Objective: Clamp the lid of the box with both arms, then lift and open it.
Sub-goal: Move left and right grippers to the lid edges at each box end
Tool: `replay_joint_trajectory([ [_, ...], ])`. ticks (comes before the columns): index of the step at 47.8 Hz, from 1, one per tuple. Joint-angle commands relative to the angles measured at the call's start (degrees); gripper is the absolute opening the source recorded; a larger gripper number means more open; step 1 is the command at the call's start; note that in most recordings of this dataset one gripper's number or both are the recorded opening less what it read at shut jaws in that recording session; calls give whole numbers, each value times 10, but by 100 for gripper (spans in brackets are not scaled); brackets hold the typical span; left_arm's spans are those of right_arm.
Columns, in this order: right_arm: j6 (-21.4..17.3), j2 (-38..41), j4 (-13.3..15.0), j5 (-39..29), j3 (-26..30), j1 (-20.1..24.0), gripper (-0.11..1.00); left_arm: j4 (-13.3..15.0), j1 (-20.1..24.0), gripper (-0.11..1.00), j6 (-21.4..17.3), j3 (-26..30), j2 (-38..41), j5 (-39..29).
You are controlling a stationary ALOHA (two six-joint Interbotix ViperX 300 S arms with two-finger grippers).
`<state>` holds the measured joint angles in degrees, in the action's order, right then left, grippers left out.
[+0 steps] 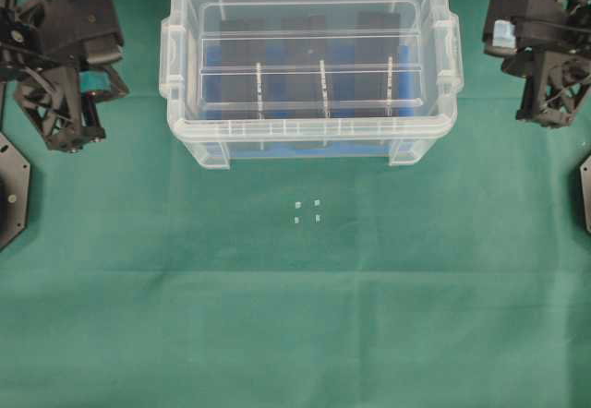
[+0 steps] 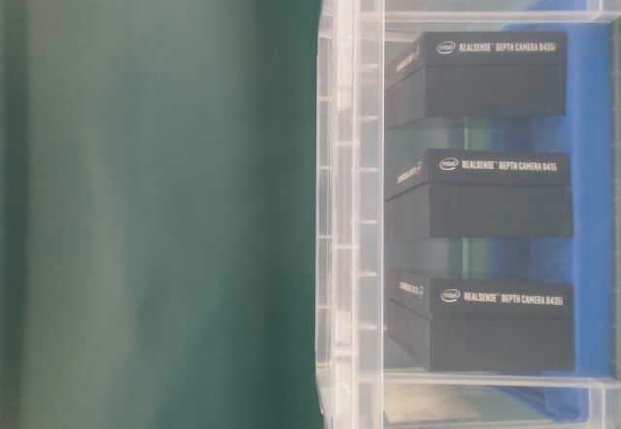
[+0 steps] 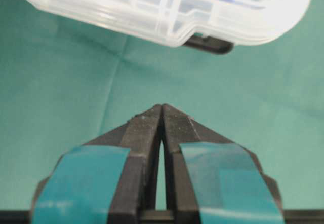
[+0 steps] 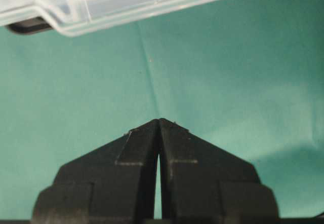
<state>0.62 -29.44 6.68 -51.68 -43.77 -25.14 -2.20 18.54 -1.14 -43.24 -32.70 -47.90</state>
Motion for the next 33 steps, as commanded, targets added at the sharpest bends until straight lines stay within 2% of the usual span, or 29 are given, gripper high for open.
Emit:
replay_joint_trajectory([
  [1,-2,5,1,15,2,-2,0,-2,7,1,2,-3,7,12],
  [20,-2,23,1,33,-8,-2,0,-3,30,1,2,-25,29,57],
  [33,18,22,2,35,-8,-2,0,-2,30,1,-40,-17,39,53],
])
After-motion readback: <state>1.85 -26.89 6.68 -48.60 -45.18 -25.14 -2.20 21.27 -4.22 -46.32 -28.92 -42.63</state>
